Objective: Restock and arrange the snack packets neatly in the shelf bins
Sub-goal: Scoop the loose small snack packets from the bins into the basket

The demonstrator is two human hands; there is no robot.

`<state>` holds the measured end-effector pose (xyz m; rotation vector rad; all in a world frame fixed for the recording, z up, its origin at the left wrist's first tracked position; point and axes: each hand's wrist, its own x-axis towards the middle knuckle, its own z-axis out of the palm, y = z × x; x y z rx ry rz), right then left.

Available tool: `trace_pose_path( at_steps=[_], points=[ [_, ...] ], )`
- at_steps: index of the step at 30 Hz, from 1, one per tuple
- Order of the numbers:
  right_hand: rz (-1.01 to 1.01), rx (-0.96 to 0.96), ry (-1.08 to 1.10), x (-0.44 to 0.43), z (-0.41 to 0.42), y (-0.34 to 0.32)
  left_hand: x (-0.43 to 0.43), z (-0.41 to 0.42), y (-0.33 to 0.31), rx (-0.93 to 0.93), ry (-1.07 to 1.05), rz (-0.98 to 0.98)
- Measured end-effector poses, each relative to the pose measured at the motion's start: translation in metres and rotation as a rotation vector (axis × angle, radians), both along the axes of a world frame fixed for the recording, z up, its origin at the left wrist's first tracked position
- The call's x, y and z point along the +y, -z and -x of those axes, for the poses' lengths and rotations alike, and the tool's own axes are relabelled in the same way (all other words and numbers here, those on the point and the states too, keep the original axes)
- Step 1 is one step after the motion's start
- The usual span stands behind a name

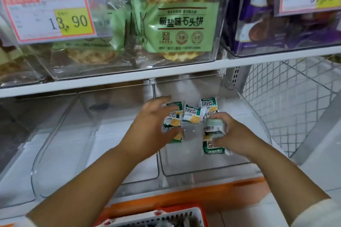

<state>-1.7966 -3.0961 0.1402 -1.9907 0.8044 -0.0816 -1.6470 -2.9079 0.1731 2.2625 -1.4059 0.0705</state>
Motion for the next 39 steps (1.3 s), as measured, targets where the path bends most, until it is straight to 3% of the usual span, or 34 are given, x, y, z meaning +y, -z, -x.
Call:
trace_pose_path(
  at_steps=[5,10,14,18,30,39],
  points=[
    [-0.016,0.07,-0.009,-0.013,0.029,0.003,-0.099,-0.017,0.0,0.047,0.063,-0.225],
    [-0.123,0.049,-0.052,-0.028,0.023,0.015,-0.151,-0.048,0.04,-0.047,-0.078,-0.546],
    [-0.128,0.051,-0.078,-0.037,0.017,0.02,-0.159,-0.062,0.06,-0.022,-0.181,-0.585],
    [-0.146,0.033,-0.093,-0.036,0.019,0.02,-0.157,-0.067,0.07,-0.066,-0.119,-0.614],
    [-0.173,-0.01,-0.037,-0.026,0.022,0.014,-0.146,-0.052,0.059,0.163,-0.063,-0.53],
    [-0.248,-0.417,0.124,0.004,0.045,-0.03,-0.062,0.01,-0.031,0.164,-0.127,-0.026]
  ],
)
